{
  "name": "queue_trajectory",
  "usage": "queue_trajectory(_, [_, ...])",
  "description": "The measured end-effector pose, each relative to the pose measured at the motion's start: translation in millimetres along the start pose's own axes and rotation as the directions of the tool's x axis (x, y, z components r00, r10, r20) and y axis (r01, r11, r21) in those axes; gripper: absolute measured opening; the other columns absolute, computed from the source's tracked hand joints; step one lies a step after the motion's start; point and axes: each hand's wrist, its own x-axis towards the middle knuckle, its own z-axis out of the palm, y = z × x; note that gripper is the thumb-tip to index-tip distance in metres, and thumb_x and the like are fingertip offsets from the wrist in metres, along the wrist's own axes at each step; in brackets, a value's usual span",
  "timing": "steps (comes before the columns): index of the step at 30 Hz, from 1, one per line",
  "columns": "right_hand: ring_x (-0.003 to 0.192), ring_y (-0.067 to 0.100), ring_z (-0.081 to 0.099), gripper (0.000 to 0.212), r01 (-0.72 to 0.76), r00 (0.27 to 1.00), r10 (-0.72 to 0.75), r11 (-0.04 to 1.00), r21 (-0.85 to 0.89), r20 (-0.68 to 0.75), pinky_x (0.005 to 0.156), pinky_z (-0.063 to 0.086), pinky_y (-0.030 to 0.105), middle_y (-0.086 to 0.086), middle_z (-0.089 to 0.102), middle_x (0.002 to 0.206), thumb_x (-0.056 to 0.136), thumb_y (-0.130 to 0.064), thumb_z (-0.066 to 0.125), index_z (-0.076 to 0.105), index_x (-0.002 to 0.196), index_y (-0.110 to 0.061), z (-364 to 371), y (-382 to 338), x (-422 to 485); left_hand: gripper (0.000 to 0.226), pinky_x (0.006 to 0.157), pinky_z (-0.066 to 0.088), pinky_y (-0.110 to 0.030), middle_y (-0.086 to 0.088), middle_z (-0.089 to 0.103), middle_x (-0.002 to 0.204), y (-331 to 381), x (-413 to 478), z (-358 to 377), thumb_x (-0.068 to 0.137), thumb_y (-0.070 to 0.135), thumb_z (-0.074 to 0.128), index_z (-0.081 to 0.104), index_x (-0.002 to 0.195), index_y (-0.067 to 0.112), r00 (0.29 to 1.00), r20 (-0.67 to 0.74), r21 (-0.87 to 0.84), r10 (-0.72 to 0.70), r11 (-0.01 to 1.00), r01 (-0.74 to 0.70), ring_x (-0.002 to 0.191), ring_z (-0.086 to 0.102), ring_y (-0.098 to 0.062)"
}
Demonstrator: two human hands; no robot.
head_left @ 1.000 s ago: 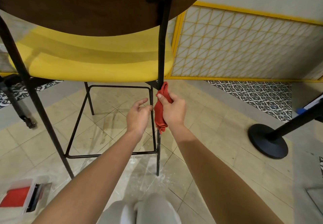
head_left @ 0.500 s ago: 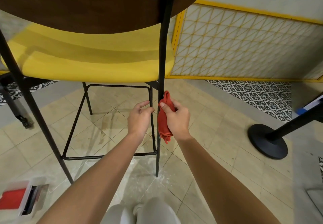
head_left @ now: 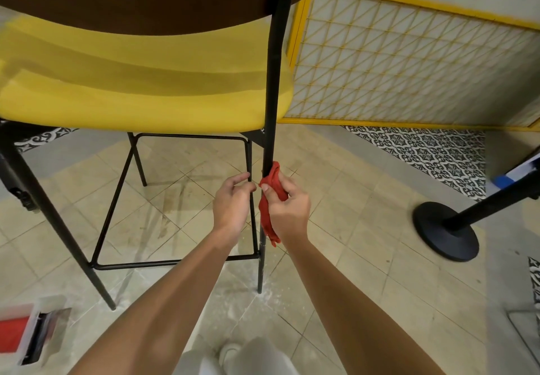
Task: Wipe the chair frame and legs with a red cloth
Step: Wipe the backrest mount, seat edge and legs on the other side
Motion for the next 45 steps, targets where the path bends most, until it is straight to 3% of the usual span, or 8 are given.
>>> queue_trajectory(10, [0.09, 0.005, 0.058, 0.038, -0.152, 0.986, 0.156, 0.986, -0.072, 0.054, 0.076, 0.044, 0.007, -0.02, 0.059, 0.092, 0.085, -0.015, 0.067, 0.062, 0.123, -0.016, -12, 7, -9, 0.019, 0.062, 0.038, -0.008, 0.013, 0.056, 0.082, -2, -6, -2, 0.088, 0.02, 0.06, 0.061, 0.107, 0.02, 0.998, 0.034, 0.096, 0.058, 0.994, -0.061, 0.073, 0.051, 0.004])
queue_trajectory(15, [0.089, 0.006, 0.065, 0.061, -0.132, 0.991, 0.132, 0.989, 0.069, 0.0, 0.076, 0.055, 0.018, 0.0, 0.063, 0.125, 0.085, -0.016, 0.068, 0.044, 0.139, -0.027, -16, -8, -17, 0.028, 0.064, 0.038, -0.016, 0.007, 0.053, 0.083, 1, -20, -3, 0.084, 0.034, 0.068, 0.055, 0.103, 0.018, 0.995, 0.097, 0.136, 0.022, 0.99, -0.035, 0.077, 0.052, -0.006])
queue_trajectory(19, [0.071, 0.0, 0.065, 0.066, 0.01, 0.999, -0.005, 0.996, 0.092, -0.05, 0.068, 0.054, 0.018, -0.011, 0.068, 0.094, 0.084, -0.014, 0.068, 0.038, 0.143, -0.025, -26, -28, -24, 0.027, 0.08, 0.052, -0.028, 0.001, 0.061, 0.092, 10, -36, -4, 0.081, 0.04, 0.069, 0.059, 0.101, 0.025, 0.974, 0.212, 0.069, 0.082, 0.993, -0.098, 0.088, 0.062, -0.015])
queue_trajectory(24, [0.088, -0.001, 0.063, 0.073, 0.083, 0.996, -0.084, 0.994, 0.075, 0.005, 0.077, 0.05, 0.014, -0.008, 0.068, 0.104, 0.081, -0.014, 0.07, 0.036, 0.144, -0.027, -30, -53, -27, 0.026, 0.064, 0.05, -0.014, 0.0, 0.065, 0.094, 35, -58, -4, 0.087, 0.031, 0.064, 0.056, 0.111, 0.029, 0.944, 0.271, -0.083, 0.186, 0.982, -0.17, 0.08, 0.064, -0.005])
queue_trajectory(29, [0.107, -0.008, 0.055, 0.08, 0.167, 0.968, -0.16, 0.986, -0.022, 0.192, 0.089, 0.045, 0.01, -0.014, 0.064, 0.117, 0.078, -0.015, 0.072, 0.032, 0.145, -0.029, -26, -71, -26, 0.018, 0.067, 0.049, -0.017, 0.002, 0.065, 0.099, 55, -58, -3, 0.093, 0.024, 0.056, 0.056, 0.112, 0.026, 0.972, 0.074, -0.149, 0.222, 0.966, -0.209, 0.084, 0.064, -0.009])
queue_trajectory(32, [0.114, 0.003, 0.052, 0.08, 0.184, 0.967, -0.162, 0.978, -0.099, 0.196, 0.091, 0.051, 0.031, -0.021, 0.061, 0.119, 0.076, -0.025, 0.067, 0.029, 0.145, -0.037, -29, -74, -21, 0.012, 0.08, 0.051, -0.029, 0.002, 0.065, 0.101, 66, -46, -4, 0.095, 0.028, 0.052, 0.054, 0.107, 0.027, 0.948, -0.032, 0.009, 0.318, 0.948, -0.318, 0.093, 0.062, -0.016])
queue_trajectory(37, [0.108, 0.001, 0.05, 0.065, 0.109, 0.99, -0.103, 0.992, -0.068, 0.094, 0.072, 0.04, -0.001, -0.009, 0.061, 0.119, 0.084, -0.011, 0.063, 0.039, 0.143, -0.025, -47, -71, -11, 0.025, 0.089, 0.046, -0.034, -0.001, 0.06, 0.107, 72, -35, -1, 0.096, 0.033, 0.049, 0.059, 0.114, 0.02, 0.838, -0.013, 0.385, 0.546, 0.776, -0.499, 0.101, 0.056, -0.018])
queue_trajectory(45, [0.105, 0.006, 0.051, 0.061, 0.072, 0.994, -0.068, 0.996, -0.043, 0.089, 0.087, 0.041, 0.02, -0.008, 0.06, 0.115, 0.082, -0.013, 0.063, 0.043, 0.139, -0.022, -35, -74, -3, 0.032, 0.078, 0.038, -0.023, -0.006, 0.056, 0.111, 69, -42, 7, 0.099, 0.023, 0.042, 0.057, 0.125, 0.012, 0.743, 0.01, 0.551, 0.669, 0.616, -0.563, 0.099, 0.054, -0.018])
